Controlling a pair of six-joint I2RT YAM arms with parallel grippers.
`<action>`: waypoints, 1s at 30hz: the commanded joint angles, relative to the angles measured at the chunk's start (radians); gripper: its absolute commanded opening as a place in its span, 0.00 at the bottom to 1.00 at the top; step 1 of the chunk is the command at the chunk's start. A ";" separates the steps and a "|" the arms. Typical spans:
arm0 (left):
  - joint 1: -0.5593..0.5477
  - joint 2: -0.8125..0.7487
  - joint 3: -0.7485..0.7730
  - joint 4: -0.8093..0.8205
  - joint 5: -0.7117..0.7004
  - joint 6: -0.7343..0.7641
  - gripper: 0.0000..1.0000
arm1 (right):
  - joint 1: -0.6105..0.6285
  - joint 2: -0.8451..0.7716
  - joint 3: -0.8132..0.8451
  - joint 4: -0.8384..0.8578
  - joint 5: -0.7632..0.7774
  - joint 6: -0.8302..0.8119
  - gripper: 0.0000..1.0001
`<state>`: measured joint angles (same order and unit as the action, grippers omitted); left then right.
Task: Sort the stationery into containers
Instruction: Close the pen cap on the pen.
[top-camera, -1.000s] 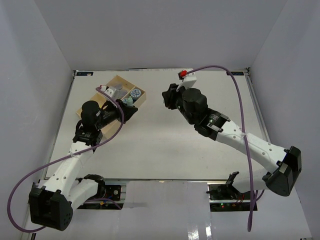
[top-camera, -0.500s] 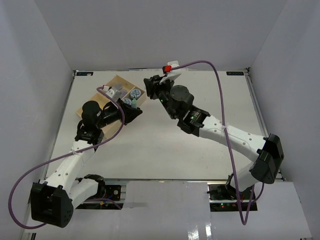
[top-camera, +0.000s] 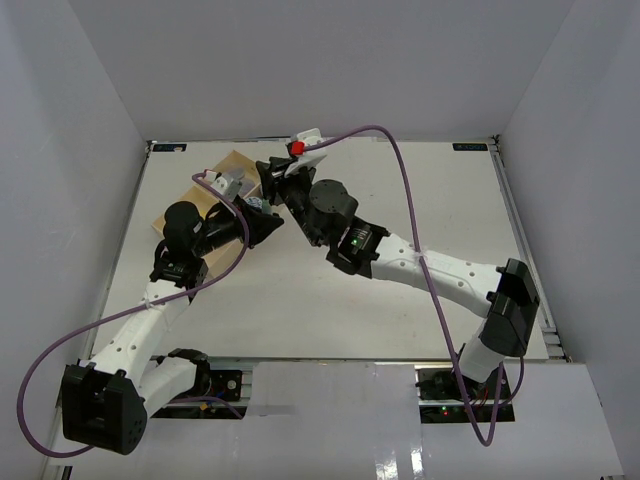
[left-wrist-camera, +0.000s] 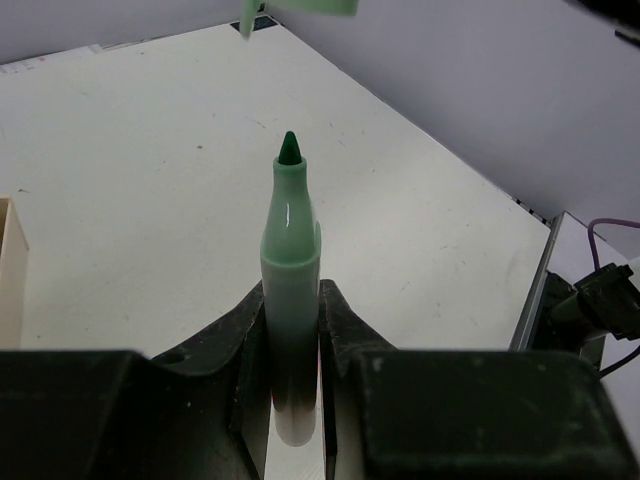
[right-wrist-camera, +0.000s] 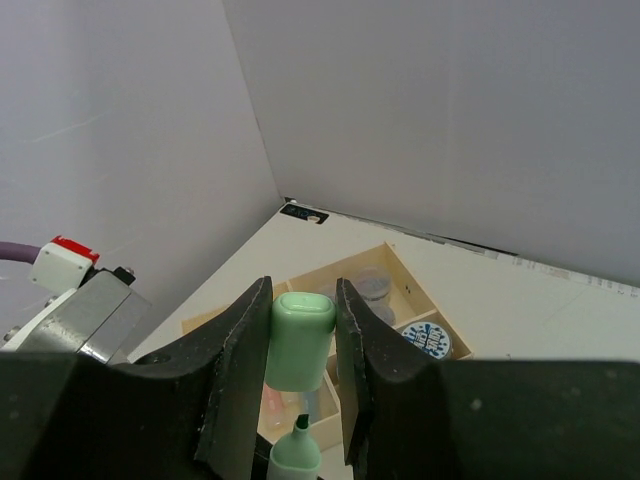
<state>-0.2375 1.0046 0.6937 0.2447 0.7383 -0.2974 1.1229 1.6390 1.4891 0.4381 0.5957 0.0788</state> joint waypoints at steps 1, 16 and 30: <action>0.001 -0.023 -0.013 0.007 -0.023 0.001 0.03 | 0.015 0.019 0.059 0.038 0.044 -0.027 0.08; 0.001 -0.026 -0.010 -0.002 -0.040 0.006 0.02 | 0.021 0.036 0.062 -0.053 0.039 -0.017 0.08; 0.001 -0.031 -0.010 -0.002 -0.050 0.007 0.02 | 0.021 0.038 0.050 -0.122 0.015 0.032 0.08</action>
<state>-0.2375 1.0023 0.6937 0.2398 0.6949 -0.2970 1.1408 1.6783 1.5036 0.3138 0.6140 0.0841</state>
